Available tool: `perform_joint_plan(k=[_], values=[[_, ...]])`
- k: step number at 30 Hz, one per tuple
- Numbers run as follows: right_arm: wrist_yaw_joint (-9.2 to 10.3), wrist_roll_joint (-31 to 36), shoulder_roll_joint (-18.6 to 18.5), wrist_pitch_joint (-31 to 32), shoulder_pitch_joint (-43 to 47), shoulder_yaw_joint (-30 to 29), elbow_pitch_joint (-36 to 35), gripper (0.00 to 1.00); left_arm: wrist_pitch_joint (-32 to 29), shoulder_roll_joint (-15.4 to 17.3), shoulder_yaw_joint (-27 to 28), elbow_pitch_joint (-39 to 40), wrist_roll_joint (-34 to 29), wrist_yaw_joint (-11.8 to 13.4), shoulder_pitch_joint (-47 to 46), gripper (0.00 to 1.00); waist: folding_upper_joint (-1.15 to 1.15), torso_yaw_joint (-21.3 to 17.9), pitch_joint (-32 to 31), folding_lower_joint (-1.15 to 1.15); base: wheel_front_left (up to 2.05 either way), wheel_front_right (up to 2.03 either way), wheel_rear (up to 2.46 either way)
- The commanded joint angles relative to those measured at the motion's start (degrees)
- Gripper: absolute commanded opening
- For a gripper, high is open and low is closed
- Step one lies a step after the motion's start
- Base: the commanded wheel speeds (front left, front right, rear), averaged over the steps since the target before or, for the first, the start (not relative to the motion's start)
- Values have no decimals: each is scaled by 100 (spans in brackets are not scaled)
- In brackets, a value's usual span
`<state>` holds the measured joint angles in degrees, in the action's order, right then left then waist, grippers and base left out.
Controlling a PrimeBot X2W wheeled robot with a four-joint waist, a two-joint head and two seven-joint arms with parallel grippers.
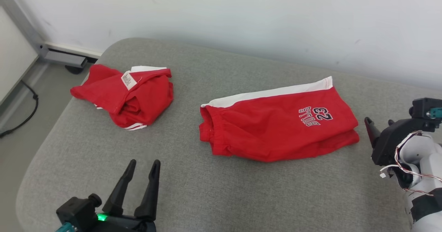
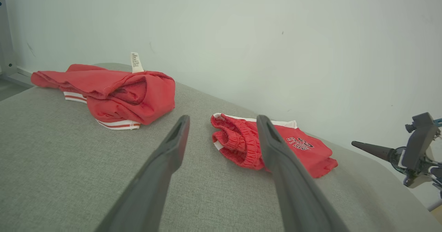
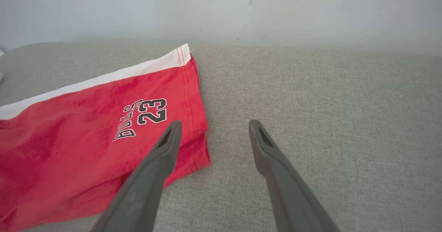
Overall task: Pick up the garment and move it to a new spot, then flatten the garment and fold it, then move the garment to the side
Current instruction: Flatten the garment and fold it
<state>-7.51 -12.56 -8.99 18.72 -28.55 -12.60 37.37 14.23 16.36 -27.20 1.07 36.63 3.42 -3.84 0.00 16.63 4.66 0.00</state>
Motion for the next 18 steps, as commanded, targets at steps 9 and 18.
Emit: perform_joint_plan(k=[9,18], values=[[4,510,132,74,-226,-708,340,100,-22,-117,-216,-129,-86,-141,-210,100,0,454,410,0,0,0,0],[4,936,348,431,-275,-1222,587,100,10,-180,-217,-232,-64,-179,-242,100,0,556,522,0,0,0,0]])
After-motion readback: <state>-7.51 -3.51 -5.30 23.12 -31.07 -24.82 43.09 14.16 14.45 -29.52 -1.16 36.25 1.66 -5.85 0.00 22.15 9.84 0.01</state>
